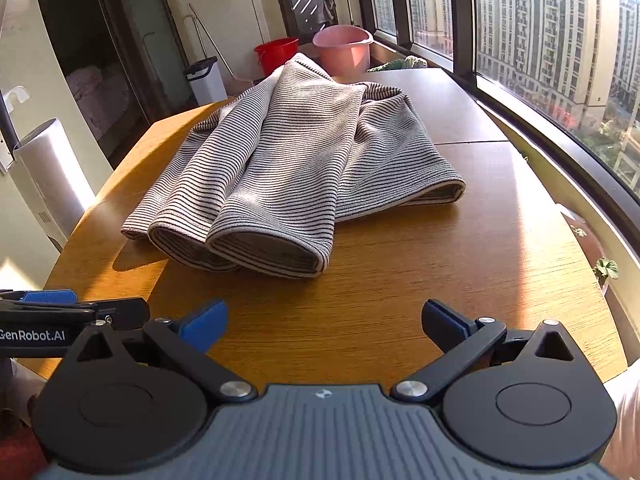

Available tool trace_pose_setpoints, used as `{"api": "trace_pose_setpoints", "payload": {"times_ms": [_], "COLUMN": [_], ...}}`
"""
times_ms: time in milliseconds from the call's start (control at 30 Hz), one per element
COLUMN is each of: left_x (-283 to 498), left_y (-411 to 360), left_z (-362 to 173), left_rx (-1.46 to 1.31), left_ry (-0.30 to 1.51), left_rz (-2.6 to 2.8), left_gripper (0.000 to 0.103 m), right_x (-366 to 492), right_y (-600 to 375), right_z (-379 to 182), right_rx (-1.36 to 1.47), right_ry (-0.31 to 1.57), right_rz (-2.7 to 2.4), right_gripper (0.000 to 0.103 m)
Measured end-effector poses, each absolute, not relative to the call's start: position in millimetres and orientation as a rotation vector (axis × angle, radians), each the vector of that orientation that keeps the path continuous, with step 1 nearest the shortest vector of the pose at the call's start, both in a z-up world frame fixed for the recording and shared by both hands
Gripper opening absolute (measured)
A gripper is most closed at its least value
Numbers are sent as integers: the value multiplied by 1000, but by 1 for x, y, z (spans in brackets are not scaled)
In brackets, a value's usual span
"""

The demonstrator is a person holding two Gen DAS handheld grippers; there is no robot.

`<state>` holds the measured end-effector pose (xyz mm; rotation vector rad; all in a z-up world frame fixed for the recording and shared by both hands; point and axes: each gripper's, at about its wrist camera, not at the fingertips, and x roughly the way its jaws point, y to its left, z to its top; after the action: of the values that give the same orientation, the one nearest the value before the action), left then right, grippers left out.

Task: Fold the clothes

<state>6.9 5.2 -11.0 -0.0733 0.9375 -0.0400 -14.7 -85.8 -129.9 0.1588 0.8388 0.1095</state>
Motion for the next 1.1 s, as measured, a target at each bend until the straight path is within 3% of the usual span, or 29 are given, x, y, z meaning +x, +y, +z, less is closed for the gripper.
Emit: {"api": "trace_pose_setpoints", "payload": {"times_ms": [1100], "left_x": [9], "left_y": [4], "left_z": [-11], "left_rx": [-71], "left_ry": [948], "left_rz": [-45], "left_gripper": [103], "right_x": [-9], "right_y": [-86], "right_z": [-133], "right_rx": [153], "right_ry": [866], "right_rz": [106], "right_gripper": [103]}}
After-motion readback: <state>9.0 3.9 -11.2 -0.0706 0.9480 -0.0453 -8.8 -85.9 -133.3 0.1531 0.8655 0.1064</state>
